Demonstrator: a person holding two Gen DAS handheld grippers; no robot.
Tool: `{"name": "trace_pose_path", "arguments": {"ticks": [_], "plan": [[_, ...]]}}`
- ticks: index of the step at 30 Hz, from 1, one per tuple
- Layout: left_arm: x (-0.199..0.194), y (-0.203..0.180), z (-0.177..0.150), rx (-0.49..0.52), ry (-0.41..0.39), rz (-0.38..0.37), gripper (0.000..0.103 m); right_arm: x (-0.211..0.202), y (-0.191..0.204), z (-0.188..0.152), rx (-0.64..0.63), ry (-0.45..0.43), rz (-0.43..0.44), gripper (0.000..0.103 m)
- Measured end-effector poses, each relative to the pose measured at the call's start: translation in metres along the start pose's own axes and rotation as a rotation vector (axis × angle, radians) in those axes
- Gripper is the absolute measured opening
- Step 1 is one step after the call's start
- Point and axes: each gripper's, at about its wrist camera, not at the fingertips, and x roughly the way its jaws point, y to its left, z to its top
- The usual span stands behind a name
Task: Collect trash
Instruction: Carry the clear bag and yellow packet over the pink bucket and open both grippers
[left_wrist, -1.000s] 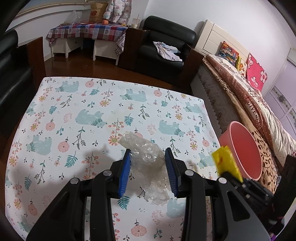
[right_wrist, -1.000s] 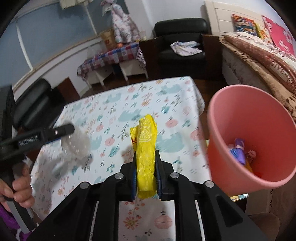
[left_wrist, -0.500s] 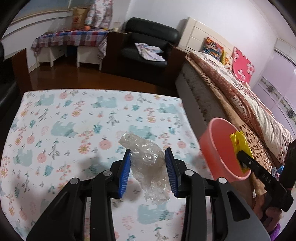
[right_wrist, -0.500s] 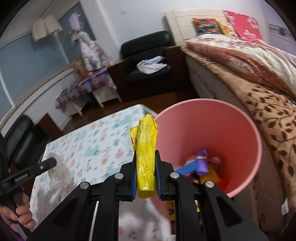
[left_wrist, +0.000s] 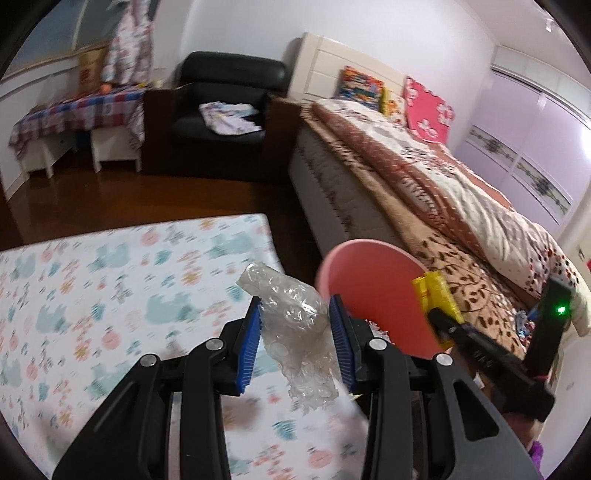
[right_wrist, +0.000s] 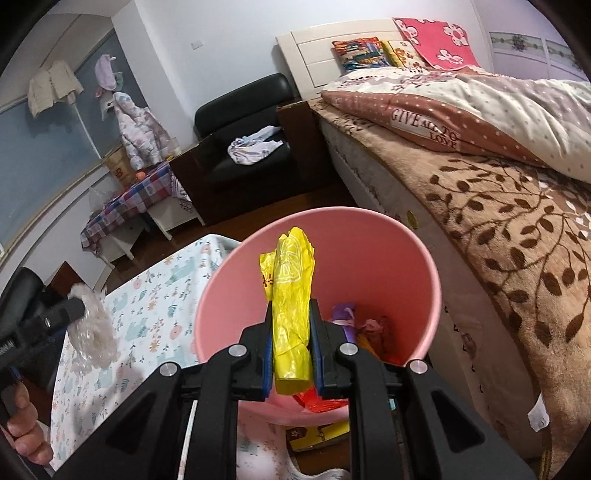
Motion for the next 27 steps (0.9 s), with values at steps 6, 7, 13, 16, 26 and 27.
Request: {"name": "trace_pose_path", "arguments": {"ticks": [6,7,13,16,26,27], "plan": [[0.027,-0.042,0.007,0.085,0.018,-0.046,0.037,0.002,-0.013,-0.002,0.018,0.001,-0.018,0.015],[0.033,-0.048,0.007,0.098,0.027,-0.049,0.037,0.002,-0.015,-0.001,0.022,0.002,-0.020,0.015],[0.064,-0.077,0.002,0.164,0.074,-0.058,0.037,0.005,-0.028,0.001,0.050,0.007,-0.024,0.015],[0.077,-0.088,0.000,0.191,0.090,-0.055,0.037,0.007,-0.032,0.002,0.057,0.008,-0.024,0.016],[0.105,-0.101,-0.003,0.212,0.143,-0.064,0.044,0.019,-0.046,0.005,0.071,0.025,-0.034,0.016],[0.107,-0.101,-0.004,0.215,0.147,-0.064,0.045,0.020,-0.046,0.005,0.073,0.026,-0.034,0.016]]}}
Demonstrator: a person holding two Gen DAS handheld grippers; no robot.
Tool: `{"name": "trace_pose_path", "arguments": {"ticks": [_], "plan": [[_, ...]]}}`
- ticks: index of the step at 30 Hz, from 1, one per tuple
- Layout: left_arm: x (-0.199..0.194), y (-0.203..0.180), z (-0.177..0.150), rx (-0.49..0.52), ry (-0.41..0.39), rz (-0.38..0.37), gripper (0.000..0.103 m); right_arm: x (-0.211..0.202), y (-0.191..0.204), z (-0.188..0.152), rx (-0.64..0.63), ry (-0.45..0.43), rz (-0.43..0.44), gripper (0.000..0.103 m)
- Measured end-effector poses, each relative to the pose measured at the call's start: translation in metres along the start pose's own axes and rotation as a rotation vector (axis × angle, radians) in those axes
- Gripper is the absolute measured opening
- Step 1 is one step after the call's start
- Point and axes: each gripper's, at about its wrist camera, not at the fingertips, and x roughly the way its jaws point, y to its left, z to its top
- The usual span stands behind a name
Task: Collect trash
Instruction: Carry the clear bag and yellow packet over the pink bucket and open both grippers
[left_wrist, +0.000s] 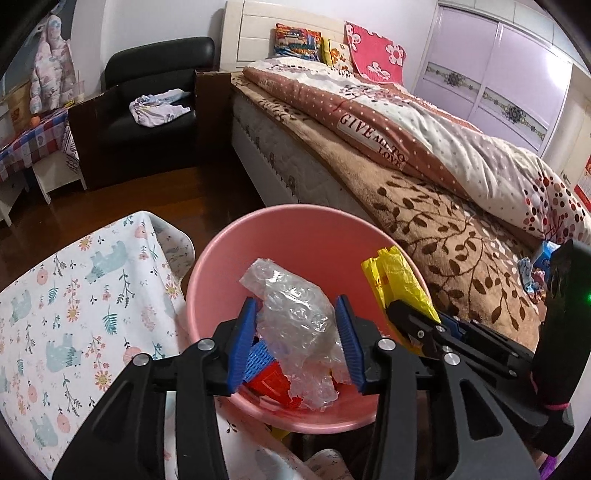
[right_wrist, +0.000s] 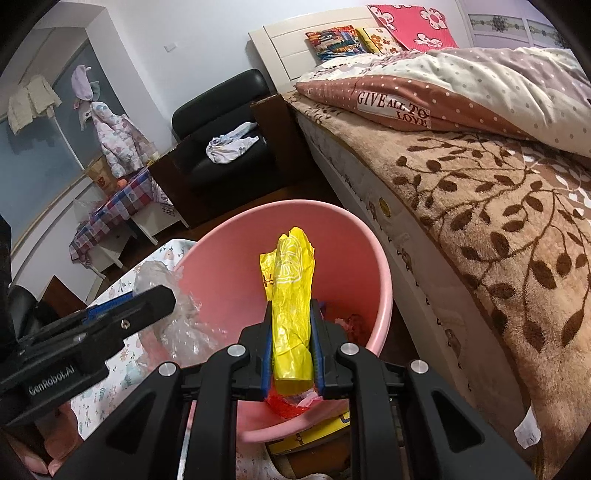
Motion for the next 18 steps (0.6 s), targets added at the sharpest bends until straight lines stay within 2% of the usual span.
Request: {"name": "trace_pose_path", "arguments": {"ticks": [4,13,16,17,18], "plan": [[0.003,0.002,0.000,-0.003,0.004,-0.013,0.055,0.006,-0.003,0.001,0.004,0.007,-0.003,0.016],[0.000,0.008,-0.002,-0.022,-0.006,-0.033,0.061,0.013,-0.002,0.003,0.017,0.014,-0.007,0.017],[-0.003,0.012,-0.002,-0.035,-0.012,-0.037,0.061,0.013,-0.001,0.002,0.021,0.014,-0.009,0.022],[-0.004,0.013,-0.002,-0.040,-0.014,-0.038,0.061,0.013,0.000,0.003,0.020,0.013,-0.010,0.027],[-0.005,0.014,-0.003,-0.044,-0.016,-0.038,0.061,0.013,0.000,0.003,0.020,0.012,-0.012,0.037]]}}
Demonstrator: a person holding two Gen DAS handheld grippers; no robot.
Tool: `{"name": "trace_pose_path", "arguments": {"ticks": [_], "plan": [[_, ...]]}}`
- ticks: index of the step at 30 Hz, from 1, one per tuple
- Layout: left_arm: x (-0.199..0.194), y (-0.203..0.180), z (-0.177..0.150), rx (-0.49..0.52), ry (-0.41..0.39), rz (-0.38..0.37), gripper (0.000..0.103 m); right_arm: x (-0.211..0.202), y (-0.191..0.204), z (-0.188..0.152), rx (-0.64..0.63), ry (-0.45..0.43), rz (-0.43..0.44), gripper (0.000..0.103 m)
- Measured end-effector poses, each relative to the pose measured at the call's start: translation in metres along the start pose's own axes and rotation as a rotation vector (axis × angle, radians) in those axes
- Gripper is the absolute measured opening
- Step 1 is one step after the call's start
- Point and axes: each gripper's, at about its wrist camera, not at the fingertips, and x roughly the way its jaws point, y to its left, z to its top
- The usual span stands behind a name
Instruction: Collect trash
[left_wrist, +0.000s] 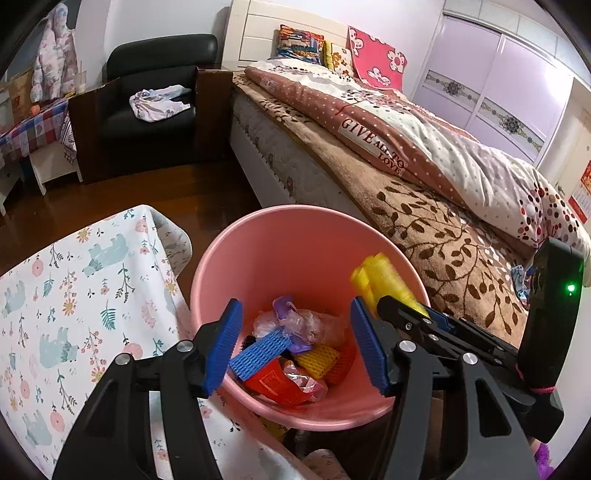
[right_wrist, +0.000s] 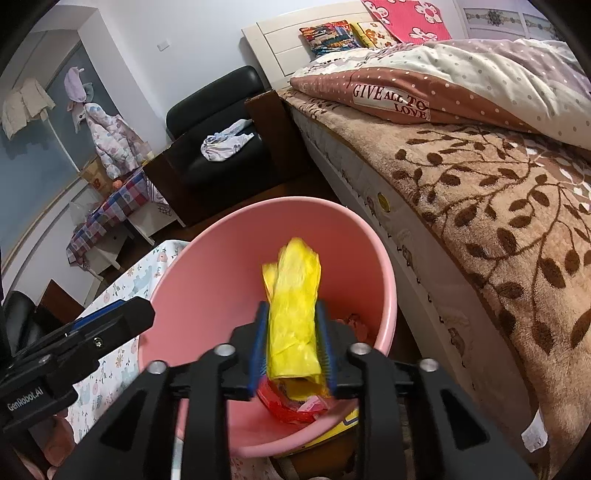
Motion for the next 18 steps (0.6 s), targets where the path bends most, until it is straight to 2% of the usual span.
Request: {"name": "trace_pose_path", "arguments": {"ticks": [2,18], "plan": [[-0.003,0.002,0.000,-0.007,-0.004,-0.001,0.061,-0.002,0.000,0.000,0.004,-0.013,-0.005,0.045],[-0.033,0.014,-0.009,-0.037,-0.036,0.007,0.061,-0.026,0.021,-0.006,-0.027,-0.040,0.030,0.055]]}}
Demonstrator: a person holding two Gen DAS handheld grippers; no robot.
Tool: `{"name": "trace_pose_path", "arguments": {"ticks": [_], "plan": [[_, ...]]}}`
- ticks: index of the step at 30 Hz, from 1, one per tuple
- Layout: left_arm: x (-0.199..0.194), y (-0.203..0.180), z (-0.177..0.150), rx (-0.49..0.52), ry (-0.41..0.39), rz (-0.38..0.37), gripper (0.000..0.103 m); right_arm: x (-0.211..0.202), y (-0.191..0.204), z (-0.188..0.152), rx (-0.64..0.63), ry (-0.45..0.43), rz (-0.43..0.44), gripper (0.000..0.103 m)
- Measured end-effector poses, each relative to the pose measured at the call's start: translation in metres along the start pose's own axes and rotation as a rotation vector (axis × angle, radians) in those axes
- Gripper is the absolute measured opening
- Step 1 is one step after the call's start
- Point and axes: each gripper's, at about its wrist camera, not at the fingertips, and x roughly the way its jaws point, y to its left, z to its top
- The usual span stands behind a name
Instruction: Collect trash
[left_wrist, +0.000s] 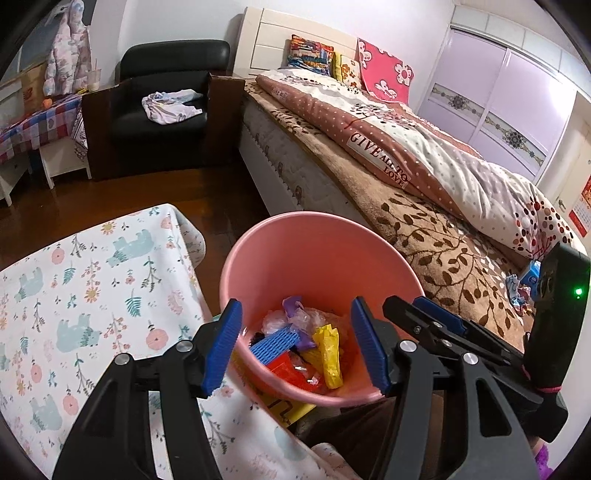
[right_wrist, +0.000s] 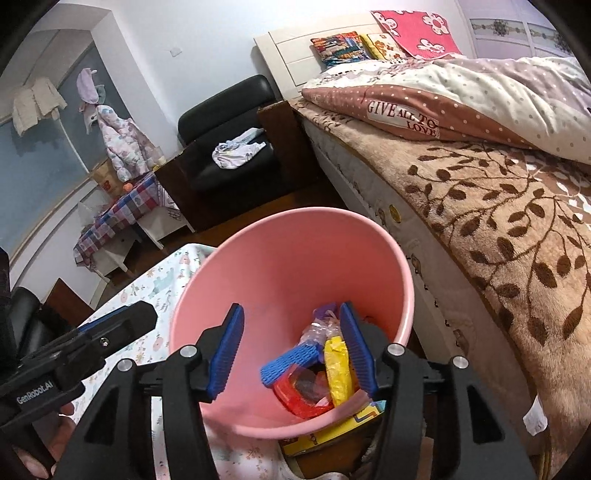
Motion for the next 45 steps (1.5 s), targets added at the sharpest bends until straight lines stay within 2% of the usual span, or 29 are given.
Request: {"name": "trace_pose_path", "arguments": {"ticks": [8,20,30,40,45], "plan": [[-0.019,0.010,-0.009,-0.019,-0.018,0.007,0.061,-0.015,0.019,-0.009,-0.035,-0.015,0.029,0.059],[-0.054,0.021,-0.027,-0.033,-0.074,0.068,0.061,-0.034,0.053,-0.031,-0.090,-0.021,0.052,0.065],[-0.081,0.031,-0.045,-0.019,-0.121,0.111,0.061,-0.049,0.081,-0.043,-0.164,-0.038,0.018,0.066],[-0.102,0.048,-0.063,-0.054,-0.141,0.126,0.061,-0.061,0.104,-0.053,-0.223,-0.045,0.002,0.067],[-0.109,0.054,-0.071,-0.071,-0.148,0.134,0.057,-0.065,0.113,-0.057,-0.247,-0.046,-0.005,0.067]]}}
